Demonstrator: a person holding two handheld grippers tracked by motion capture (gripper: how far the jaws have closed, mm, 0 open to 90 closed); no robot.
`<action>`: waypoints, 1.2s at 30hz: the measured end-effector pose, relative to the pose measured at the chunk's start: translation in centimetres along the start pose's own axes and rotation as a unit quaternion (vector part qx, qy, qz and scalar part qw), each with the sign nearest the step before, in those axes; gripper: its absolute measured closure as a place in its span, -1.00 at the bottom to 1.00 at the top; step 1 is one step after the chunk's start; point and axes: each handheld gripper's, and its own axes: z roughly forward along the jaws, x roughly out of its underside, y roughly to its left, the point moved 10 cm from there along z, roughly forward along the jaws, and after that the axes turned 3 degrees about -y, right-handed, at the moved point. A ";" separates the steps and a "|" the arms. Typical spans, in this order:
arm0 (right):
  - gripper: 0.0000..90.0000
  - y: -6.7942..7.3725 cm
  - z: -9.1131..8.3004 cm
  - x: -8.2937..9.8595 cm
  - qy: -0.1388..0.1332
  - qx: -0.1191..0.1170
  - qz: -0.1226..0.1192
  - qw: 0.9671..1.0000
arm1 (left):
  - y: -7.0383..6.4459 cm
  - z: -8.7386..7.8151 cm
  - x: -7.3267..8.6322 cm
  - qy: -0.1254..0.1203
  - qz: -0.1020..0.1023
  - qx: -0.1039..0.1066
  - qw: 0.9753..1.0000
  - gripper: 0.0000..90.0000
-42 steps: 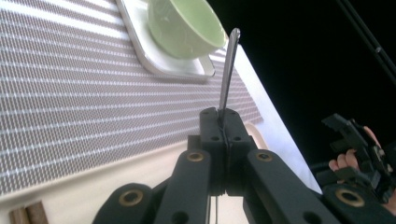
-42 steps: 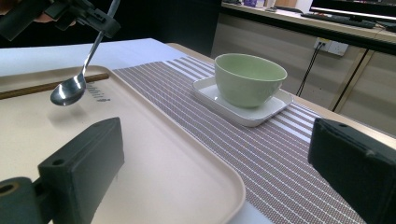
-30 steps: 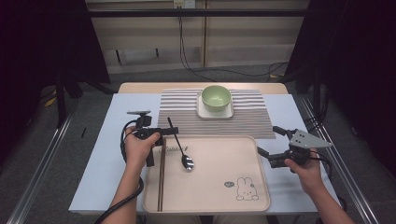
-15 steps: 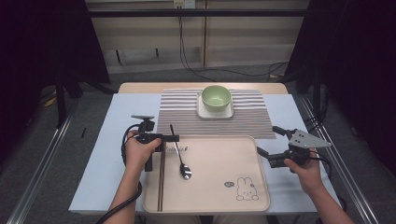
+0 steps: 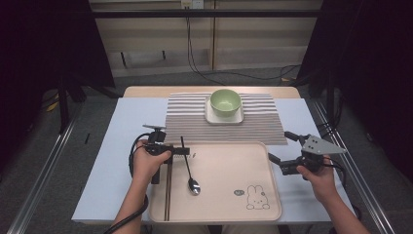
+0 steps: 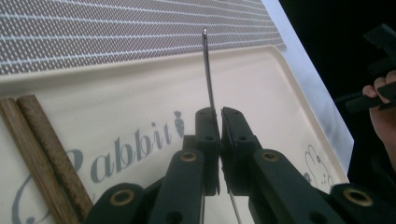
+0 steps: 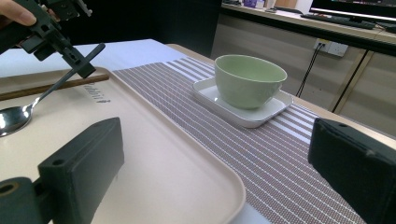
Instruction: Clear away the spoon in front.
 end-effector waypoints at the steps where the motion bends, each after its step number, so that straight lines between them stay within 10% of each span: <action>1: -0.93 0.0 0.0 0.0 -0.001 0.001 0.002 1.000 | 0.0 0.0 0.1 0.001 -0.002 0.000 1.000 0.91; 36: -0.93 0.1 0.1 0.0 0.000 0.001 -0.002 1.000 | 1.5 -0.1 2.6 0.048 0.049 -0.050 0.996 0.75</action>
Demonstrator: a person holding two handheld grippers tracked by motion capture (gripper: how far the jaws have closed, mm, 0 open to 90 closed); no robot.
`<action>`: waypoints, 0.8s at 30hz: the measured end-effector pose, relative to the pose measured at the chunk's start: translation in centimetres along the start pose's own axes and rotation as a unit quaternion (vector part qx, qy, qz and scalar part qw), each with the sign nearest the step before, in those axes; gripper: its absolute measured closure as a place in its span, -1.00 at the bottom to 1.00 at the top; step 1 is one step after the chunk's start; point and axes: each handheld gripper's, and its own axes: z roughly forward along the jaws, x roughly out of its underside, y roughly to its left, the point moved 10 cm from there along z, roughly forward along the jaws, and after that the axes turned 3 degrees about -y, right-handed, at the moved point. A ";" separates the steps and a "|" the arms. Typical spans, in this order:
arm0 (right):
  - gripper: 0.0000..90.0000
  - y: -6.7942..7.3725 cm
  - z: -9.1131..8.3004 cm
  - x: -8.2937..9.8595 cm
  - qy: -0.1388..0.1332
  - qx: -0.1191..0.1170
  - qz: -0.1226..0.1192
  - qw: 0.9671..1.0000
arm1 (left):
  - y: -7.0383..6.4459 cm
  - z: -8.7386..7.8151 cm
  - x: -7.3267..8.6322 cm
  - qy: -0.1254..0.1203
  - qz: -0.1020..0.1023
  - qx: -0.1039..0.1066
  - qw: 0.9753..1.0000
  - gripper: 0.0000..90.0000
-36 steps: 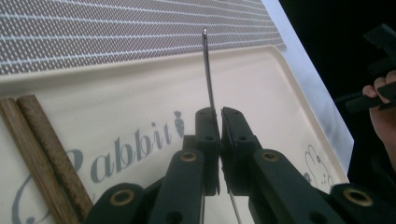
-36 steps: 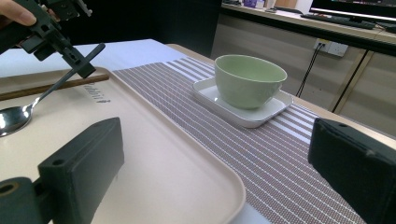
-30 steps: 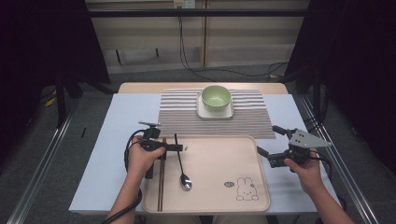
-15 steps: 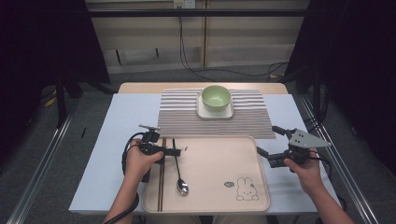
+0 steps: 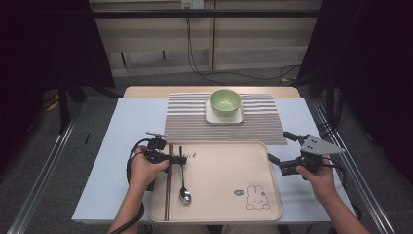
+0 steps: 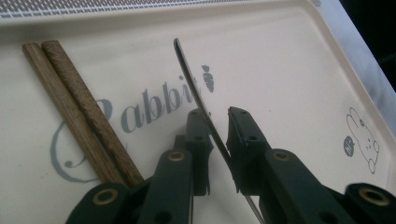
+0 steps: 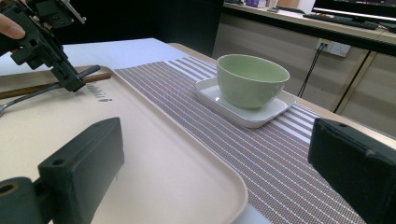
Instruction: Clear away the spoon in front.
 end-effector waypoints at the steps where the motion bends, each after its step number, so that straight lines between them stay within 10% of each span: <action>1: -0.93 0.1 0.0 0.0 0.001 -0.003 0.003 1.000 | 0.0 0.1 0.0 0.001 0.000 0.002 1.000 0.75; 24: -0.93 0.1 0.0 -0.1 -0.002 -0.001 0.002 1.000 | 0.5 0.1 -0.4 -0.020 0.003 -0.007 1.000 0.59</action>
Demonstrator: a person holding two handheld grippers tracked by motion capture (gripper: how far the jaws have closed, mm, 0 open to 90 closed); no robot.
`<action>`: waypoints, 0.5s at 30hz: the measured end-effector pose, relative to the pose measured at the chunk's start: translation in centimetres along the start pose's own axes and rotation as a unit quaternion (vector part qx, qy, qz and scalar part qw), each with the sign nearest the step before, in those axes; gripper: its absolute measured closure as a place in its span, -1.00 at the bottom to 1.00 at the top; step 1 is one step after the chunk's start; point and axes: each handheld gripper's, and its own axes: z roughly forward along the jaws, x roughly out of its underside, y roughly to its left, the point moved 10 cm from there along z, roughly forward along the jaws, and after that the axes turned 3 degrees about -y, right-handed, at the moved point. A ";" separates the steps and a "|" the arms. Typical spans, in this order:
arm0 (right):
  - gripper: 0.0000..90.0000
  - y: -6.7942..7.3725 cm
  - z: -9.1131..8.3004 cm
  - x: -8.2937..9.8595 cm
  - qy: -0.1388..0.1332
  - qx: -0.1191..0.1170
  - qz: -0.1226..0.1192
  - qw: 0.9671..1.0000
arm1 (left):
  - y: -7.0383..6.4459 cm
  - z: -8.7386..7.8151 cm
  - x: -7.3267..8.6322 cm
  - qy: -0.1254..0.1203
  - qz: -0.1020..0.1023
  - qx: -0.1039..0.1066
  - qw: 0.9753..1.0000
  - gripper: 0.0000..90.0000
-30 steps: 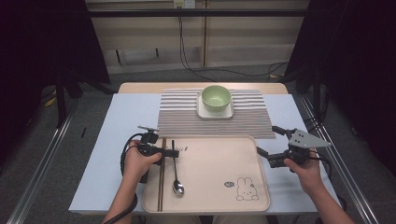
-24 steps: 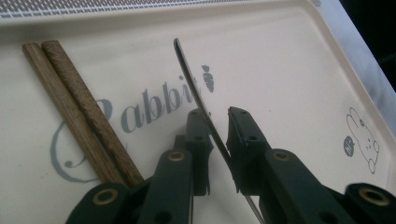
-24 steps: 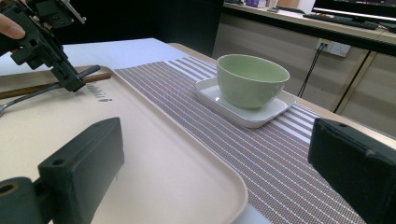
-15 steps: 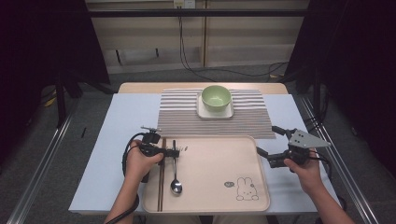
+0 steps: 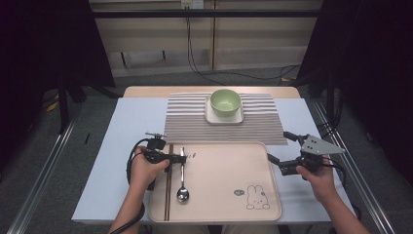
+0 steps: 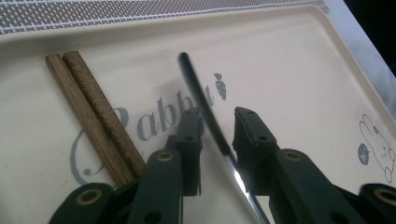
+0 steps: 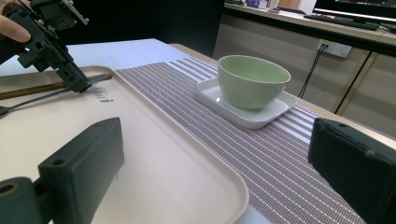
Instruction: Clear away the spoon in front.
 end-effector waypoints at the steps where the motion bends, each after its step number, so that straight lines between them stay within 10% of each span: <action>1: -0.93 0.0 0.0 0.0 0.000 0.000 0.000 1.000 | 0.0 0.0 0.0 0.001 0.002 0.000 1.000 0.59; 15: -0.93 0.0 0.0 0.0 0.000 0.001 -0.001 1.000 | 0.0 -0.7 -0.8 -0.019 -0.013 0.001 1.000 0.46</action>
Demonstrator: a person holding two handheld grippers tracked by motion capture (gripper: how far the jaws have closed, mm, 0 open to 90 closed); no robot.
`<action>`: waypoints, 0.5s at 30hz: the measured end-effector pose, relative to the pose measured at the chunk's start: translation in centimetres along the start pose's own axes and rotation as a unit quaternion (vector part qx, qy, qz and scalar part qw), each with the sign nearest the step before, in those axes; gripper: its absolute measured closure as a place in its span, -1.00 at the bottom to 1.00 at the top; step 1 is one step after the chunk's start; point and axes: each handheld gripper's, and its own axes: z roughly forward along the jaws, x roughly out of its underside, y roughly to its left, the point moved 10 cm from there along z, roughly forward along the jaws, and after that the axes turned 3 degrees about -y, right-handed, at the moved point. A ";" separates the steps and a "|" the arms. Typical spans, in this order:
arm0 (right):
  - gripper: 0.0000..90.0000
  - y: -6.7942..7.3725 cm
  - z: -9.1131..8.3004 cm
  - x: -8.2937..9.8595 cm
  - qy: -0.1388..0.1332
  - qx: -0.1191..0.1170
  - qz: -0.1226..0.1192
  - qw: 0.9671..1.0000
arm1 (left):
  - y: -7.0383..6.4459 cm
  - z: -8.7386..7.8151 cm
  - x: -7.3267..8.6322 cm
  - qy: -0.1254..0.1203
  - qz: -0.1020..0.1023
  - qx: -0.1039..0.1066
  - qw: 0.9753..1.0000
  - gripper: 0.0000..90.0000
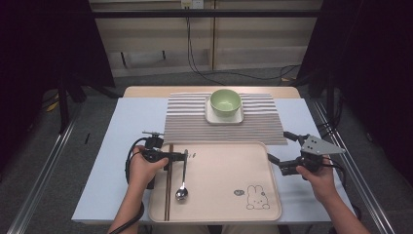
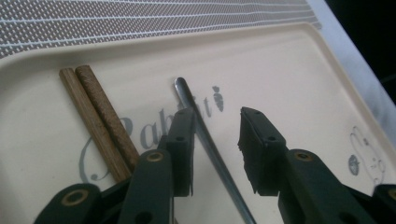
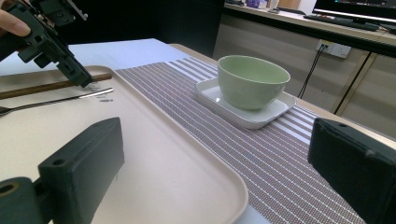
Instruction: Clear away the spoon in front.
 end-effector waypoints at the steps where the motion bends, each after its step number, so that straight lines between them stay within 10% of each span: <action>1: -0.93 0.0 0.0 0.0 0.000 0.000 0.000 1.000 | 0.0 -0.1 -0.1 -0.002 0.001 -0.001 1.000 0.42; 15: -0.93 0.0 0.0 0.0 0.001 -0.001 0.001 1.000 | -0.5 -0.4 -2.6 -0.043 -0.013 -0.012 0.999 -0.32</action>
